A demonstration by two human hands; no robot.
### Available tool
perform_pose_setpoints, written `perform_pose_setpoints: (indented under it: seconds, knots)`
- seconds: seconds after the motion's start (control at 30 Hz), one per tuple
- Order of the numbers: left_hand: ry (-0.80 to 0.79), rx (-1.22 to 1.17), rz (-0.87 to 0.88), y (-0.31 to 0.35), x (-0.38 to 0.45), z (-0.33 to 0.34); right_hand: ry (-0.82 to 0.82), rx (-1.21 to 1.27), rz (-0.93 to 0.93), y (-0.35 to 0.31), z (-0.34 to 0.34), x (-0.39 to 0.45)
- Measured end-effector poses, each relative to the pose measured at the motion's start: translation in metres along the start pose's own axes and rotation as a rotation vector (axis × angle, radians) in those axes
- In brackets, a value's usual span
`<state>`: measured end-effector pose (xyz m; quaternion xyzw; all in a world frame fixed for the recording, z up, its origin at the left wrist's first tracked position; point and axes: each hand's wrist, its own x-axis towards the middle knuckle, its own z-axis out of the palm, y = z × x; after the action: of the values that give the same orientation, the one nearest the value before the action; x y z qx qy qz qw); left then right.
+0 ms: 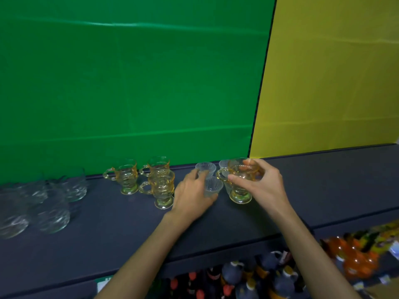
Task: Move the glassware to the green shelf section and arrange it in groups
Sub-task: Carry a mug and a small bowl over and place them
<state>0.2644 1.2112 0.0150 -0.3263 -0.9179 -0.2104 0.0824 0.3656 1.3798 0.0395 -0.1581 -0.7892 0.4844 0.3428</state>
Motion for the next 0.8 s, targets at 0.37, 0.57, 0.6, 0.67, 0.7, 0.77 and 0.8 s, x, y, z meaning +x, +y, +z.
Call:
perform_pose_setpoints:
  seconds: [0.37, 0.57, 0.6, 0.67, 0.7, 0.77, 0.8]
  knots:
    - [0.164, 0.272, -0.011, -0.052, -0.044, -0.107, -0.094, 0.079, -0.067, -0.056, 0.061, -0.004]
    - [0.184, 0.291, -0.160, -0.118, -0.075, -0.159, -0.165, 0.117, -0.126, -0.106, 0.124, -0.021]
    - [0.184, 0.289, -0.182, -0.130, -0.081, -0.166, -0.176, 0.117, -0.131, -0.113, 0.136, -0.025]
    - [0.188, 0.290, -0.215, -0.152, -0.093, -0.178, -0.202, 0.109, -0.129, -0.126, 0.160, -0.032]
    - [0.183, 0.294, -0.225, -0.162, -0.099, -0.182, -0.210, 0.102, -0.120, -0.131, 0.172, -0.036]
    - [0.170, 0.302, -0.242, -0.181, -0.110, -0.189, -0.216, 0.082, -0.101, -0.139, 0.196, -0.043]
    - [0.167, 0.303, -0.249, -0.189, -0.115, -0.192, -0.215, 0.063, -0.092, -0.142, 0.207, -0.047]
